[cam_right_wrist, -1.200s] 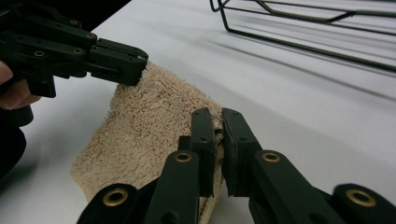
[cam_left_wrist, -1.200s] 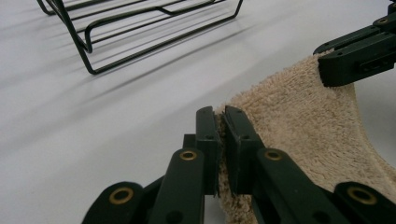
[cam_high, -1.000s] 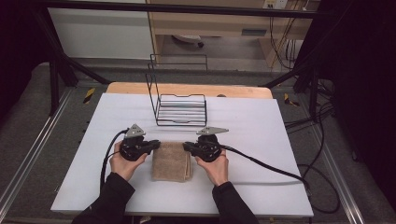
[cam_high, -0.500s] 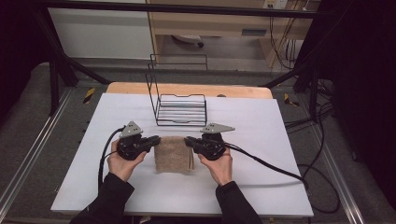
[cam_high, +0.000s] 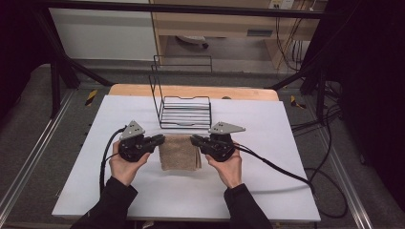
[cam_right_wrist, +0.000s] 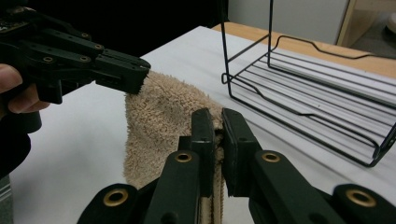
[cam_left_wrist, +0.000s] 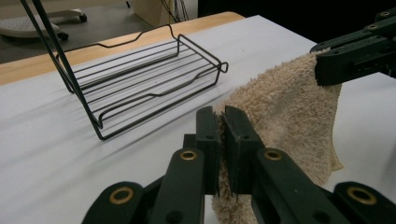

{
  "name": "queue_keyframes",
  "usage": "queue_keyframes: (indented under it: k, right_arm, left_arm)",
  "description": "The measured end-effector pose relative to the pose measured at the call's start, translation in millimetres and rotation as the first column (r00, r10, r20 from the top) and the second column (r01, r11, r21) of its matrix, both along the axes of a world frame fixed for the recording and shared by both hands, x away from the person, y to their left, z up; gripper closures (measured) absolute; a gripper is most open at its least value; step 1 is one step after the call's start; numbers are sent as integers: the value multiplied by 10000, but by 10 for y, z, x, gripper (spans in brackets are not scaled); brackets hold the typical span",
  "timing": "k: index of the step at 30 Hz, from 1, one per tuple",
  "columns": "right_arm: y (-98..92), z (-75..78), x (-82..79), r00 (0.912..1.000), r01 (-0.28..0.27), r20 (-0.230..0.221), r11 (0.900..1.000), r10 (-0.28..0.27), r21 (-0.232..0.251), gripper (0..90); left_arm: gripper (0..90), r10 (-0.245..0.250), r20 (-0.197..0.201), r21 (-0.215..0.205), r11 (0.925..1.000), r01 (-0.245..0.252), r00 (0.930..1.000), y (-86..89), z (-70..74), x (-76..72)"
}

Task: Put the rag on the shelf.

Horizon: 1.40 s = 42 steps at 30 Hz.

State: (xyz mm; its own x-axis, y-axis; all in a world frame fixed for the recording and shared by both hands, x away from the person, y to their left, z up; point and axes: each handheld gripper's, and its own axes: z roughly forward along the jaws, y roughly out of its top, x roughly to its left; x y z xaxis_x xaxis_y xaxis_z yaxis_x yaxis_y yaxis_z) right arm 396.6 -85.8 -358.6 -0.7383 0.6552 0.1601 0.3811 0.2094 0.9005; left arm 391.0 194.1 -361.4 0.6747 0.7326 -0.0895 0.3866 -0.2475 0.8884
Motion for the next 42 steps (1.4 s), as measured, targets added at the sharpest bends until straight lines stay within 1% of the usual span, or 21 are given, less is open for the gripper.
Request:
queue_keyframes:
  k: [1, 3, 4, 8, 9, 11, 12, 14, 29, 33, 34, 37, 42]
  right_arm:
    - [0, 0, 0, 10000, 0, 0, 10000, 0, 0, 845]
    - [-2, 73, 2, 9999, -4, 169, 10000, 4, 5, 845]
    - [-2, 73, 2, 9999, -4, 169, 10000, 4, 5, 845]
    - [-14, 180, 5, 9990, 52, 436, 10000, -54, 57, 845]
    - [-14, 180, 5, 9990, 52, 436, 10000, -54, 57, 845]
    - [-25, 236, 6, 9981, 103, 610, 9999, -108, 87, 845]
    - [-25, 236, 6, 9981, 103, 610, 9999, -108, 87, 845]
    - [-39, 285, 10, 9974, 150, 700, 9998, -160, 154, 846]
    - [-87, 451, 50, 9932, 338, 1101, 9989, -374, 339, 847]
    - [-88, 513, 69, 9912, 394, 1249, 9985, -438, 373, 847]
    - [-88, 543, 76, 9895, 409, 1373, 9985, -456, 370, 847]
    - [-87, 574, 82, 9878, 423, 1483, 9983, -479, 412, 848]
    - [-82, 673, 106, 9815, 529, 1816, 9975, -605, 463, 847]
  left_arm:
    - [845, 3, 38, -2, 10000, -3, 10000, 1, 15, 1]
    - [845, 45, 135, -107, 9999, -44, 9999, 2, 45, 0]
    - [845, 49, 168, -171, 9998, -46, 9998, 0, 62, 0]
    - [845, 104, 350, -300, 9995, -94, 9993, -7, 138, 10]
    - [845, 111, 416, -303, 9995, -99, 9991, -8, 158, 15]
    - [846, 145, 474, -421, 9990, -125, 9988, -16, 194, 22]
    - [846, 169, 517, -461, 9988, -145, 9985, -21, 212, 27]
    - [846, 181, 583, -505, 9986, -152, 9981, -32, 244, 36]
    - [854, 296, 1029, -796, 9966, -214, 9942, -81, 440, 93]
    - [857, 322, 1173, -868, 9960, -220, 9926, -83, 497, 108]
    - [858, 333, 1218, -887, 9958, -225, 9920, -83, 514, 110]
    - [859, 398, 1335, -975, 9949, -268, 9903, -83, 569, 119]
    - [860, 494, 1575, -1093, 9935, -323, 9863, -92, 650, 132]
